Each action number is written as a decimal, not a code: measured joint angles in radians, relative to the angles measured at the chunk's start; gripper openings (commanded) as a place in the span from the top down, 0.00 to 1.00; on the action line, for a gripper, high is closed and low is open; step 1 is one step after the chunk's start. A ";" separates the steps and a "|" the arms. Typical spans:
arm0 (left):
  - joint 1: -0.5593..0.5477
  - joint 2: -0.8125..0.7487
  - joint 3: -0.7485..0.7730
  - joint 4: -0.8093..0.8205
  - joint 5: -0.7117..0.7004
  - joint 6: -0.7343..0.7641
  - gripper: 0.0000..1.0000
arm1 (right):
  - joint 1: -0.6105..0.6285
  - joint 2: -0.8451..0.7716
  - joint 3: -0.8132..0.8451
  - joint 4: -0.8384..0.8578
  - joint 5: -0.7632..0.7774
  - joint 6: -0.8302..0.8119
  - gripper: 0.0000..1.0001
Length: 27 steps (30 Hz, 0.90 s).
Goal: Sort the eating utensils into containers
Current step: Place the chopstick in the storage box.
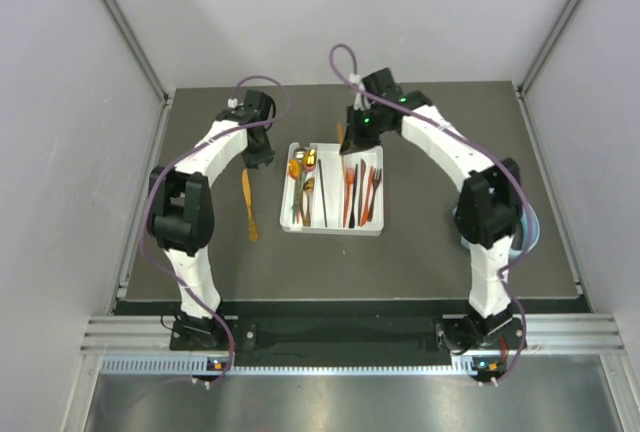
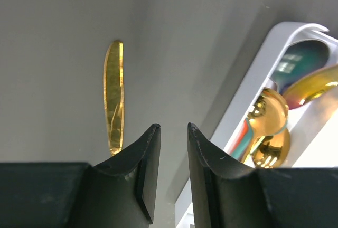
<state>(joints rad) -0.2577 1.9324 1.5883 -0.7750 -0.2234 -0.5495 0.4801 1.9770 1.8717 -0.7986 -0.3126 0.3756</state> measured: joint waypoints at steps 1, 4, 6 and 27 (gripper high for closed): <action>0.005 -0.002 -0.003 -0.002 -0.003 -0.003 0.67 | 0.019 0.038 0.017 0.014 -0.017 0.010 1.00; 0.019 -0.015 -0.023 -0.007 -0.008 -0.010 0.67 | 0.065 0.143 0.032 0.031 -0.060 0.038 1.00; 0.027 -0.028 -0.040 -0.010 -0.013 -0.011 0.67 | 0.085 0.199 0.032 0.028 -0.078 0.055 1.00; 0.031 -0.066 -0.089 -0.019 -0.032 -0.014 0.67 | 0.093 0.393 0.137 -0.010 -0.040 0.090 0.99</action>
<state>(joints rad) -0.2268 1.8664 1.4990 -0.7937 -0.2550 -0.5632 0.5732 2.3695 2.0090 -0.8082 -0.3531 0.4660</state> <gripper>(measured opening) 0.321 0.020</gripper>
